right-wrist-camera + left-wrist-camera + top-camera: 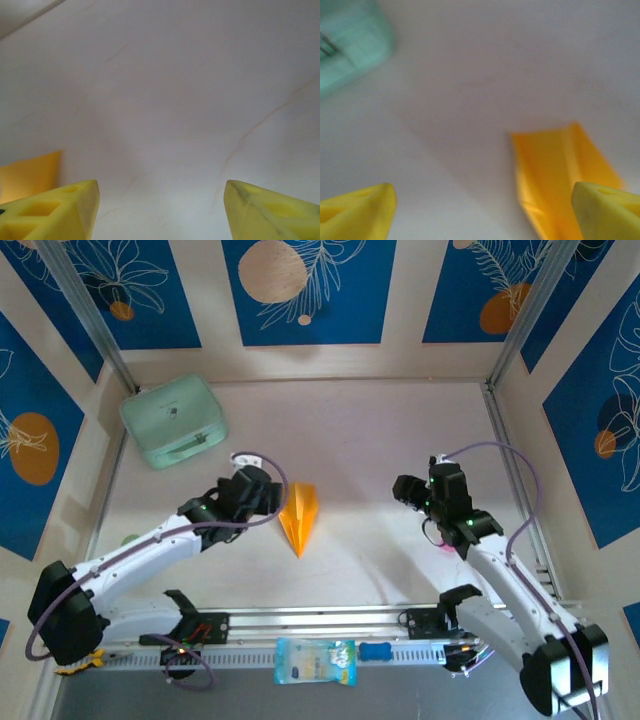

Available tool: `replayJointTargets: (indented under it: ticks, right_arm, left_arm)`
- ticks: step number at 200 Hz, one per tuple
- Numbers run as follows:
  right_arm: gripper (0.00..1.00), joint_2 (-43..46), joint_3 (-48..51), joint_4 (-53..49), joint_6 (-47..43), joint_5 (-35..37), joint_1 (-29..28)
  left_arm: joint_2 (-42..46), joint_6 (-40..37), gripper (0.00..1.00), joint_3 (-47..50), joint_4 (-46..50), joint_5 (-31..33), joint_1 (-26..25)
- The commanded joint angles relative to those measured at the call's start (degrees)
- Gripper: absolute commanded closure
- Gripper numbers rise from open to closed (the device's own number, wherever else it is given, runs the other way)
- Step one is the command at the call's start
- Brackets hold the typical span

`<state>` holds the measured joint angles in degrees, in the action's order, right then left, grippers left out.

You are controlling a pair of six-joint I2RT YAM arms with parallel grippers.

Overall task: Fold a paper plane with a square sheet of paper (pick it up from the middle)
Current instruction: Reset both arms

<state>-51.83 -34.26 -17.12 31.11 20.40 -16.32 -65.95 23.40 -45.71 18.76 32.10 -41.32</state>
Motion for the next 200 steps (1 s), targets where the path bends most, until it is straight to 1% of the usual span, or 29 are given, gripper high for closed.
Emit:
replayJointTargets:
  ticks: [1, 21, 37, 53, 58, 68, 81, 86, 93, 99, 102, 111, 120, 124, 130, 135, 136, 138, 140, 145, 151, 155, 164, 173, 181, 186, 192, 195, 200]
  right_arm:
    - [0.30, -6.1, 2.5, 13.3, -16.4, 8.8, 2.7]
    - [0.29, -15.5, 3.3, 22.5, -20.4, 4.7, 6.4]
    - [0.29, -22.7, 3.1, 29.3, -22.6, 2.6, 6.9]
    - [0.29, -27.0, 4.5, 38.9, -25.5, -0.6, 7.1]
    - [0.29, -27.6, 4.1, 39.6, -26.6, -1.9, 7.3]
    - [0.29, -29.0, 5.1, 46.2, -27.9, -5.2, 8.3]
    - [0.30, -30.0, 5.5, 49.3, -30.8, -10.8, 9.8]
    - [0.30, -30.9, 6.9, 53.1, -31.3, -12.2, 10.4]
    - [0.30, -31.8, 8.5, 57.6, -30.4, -13.8, 11.6]
    - [0.30, -31.5, 9.5, 58.3, -29.2, -13.4, 12.7]
    - [0.30, -31.5, 10.4, 59.5, -28.5, -14.7, 13.4]
    - [0.29, -33.6, 13.9, 67.6, -27.7, -19.3, 15.7]
    - [0.27, -36.8, 16.0, 76.8, -27.2, -19.6, 15.7]
    - [0.26, -36.0, 15.8, 75.1, -27.3, -19.0, 15.6]
    - [0.26, -34.0, 13.7, 68.1, -27.6, -18.2, 15.4]
    - [0.25, -34.3, 12.2, 65.0, -27.5, -17.8, 15.4]
    - [0.23, -34.6, 12.1, 65.1, -27.4, -17.7, 15.4]
    - [0.15, -35.3, 11.9, 65.6, -27.4, -17.3, 15.4]
    - [0.10, -35.8, 11.7, 66.2, -27.1, -16.8, 15.4]
    - [0.05, -36.3, 11.2, 66.5, -26.2, -15.4, 15.5]
    - [0.00, -35.4, 10.4, 63.4, -25.2, -15.2, 16.2]
    - [0.01, -35.1, 10.2, 62.0, -25.0, -15.8, 16.6]
    - [0.01, -35.8, 10.7, 64.8, -25.2, -14.8, 16.3]
    - [0.01, -35.2, 10.7, 63.2, -25.4, -13.5, 15.7]
    - [0.01, -35.6, 11.0, 64.9, -25.4, -12.6, 15.4]
    - [0.01, -35.4, 11.0, 64.6, -25.5, -12.4, 15.3]
    - [0.01, -35.3, 10.7, 63.7, -25.3, -13.1, 15.6]
    - [0.01, -35.5, 10.6, 63.8, -25.2, -13.4, 15.7]
    - [0.01, -35.5, 10.7, 64.0, -25.3, -13.4, 15.8]
  left_arm:
    - [-1.0, -15.4, 0.04, 3.3, -13.4, 4.7, 7.2]
    - [-3.6, -16.7, 0.04, 4.9, -18.9, -0.2, 15.2]
    - [-6.8, -19.0, 0.03, 7.3, -24.6, 0.6, 18.6]
    - [-8.9, -21.5, 0.01, 9.3, -29.4, 2.1, 21.2]
    - [-9.4, -20.3, 0.00, 8.7, -28.4, 1.4, 22.4]
    - [-10.5, -20.1, 0.00, 7.9, -27.5, -1.2, 24.9]
    - [-12.2, -21.3, 0.00, 9.2, -31.8, -1.6, 26.5]
    - [-12.7, -21.7, 0.00, 10.2, -33.6, -2.2, 27.1]
    - [-13.3, -22.4, 0.00, 11.3, -36.1, -3.3, 27.7]
    - [-13.9, -22.9, 0.00, 12.4, -38.4, -3.9, 28.0]
    - [-14.2, -22.9, 0.00, 12.8, -39.8, -4.2, 28.0]
    - [-15.6, -23.3, 0.00, 14.7, -44.6, -5.0, 28.3]
    - [-17.2, -23.9, 0.00, 16.3, -49.9, -6.2, 28.8]
    - [-17.7, -24.2, 0.00, 16.3, -50.6, -7.0, 29.1]
    - [-18.0, -25.2, 0.00, 15.4, -49.2, -7.9, 29.1]
    - [-18.7, -26.7, 0.00, 15.7, -51.3, -7.7, 29.2]
    - [-18.8, -27.0, 0.00, 15.8, -51.9, -7.7, 29.2]
    - [-19.0, -27.4, 0.00, 15.9, -52.6, -7.5, 29.1]
    - [-19.0, -27.5, 0.00, 15.9, -53.0, -7.3, 29.1]
    - [-19.1, -27.6, 0.00, 16.0, -53.7, -7.1, 29.4]
    - [-19.3, -28.0, 0.00, 17.5, -57.1, -7.7, 29.8]
    - [-19.8, -28.1, 0.00, 19.0, -61.0, -8.9, 30.2]
    - [-21.7, -27.6, 0.00, 23.3, -71.3, -11.3, 31.8]
    - [-20.2, -25.5, 0.00, 24.9, -71.3, -13.8, 33.3]
    - [-20.5, -25.5, 0.00, 25.9, -72.3, -16.4, 33.9]
    - [-23.1, -26.4, 0.00, 26.5, -76.6, -18.3, 34.2]
    - [-26.1, -27.4, 0.01, 27.0, -82.7, -18.0, 34.2]
    - [-25.3, -26.4, 0.01, 26.7, -80.4, -17.6, 34.3]
    - [-22.6, -24.5, 0.01, 25.2, -72.2, -16.9, 34.6]
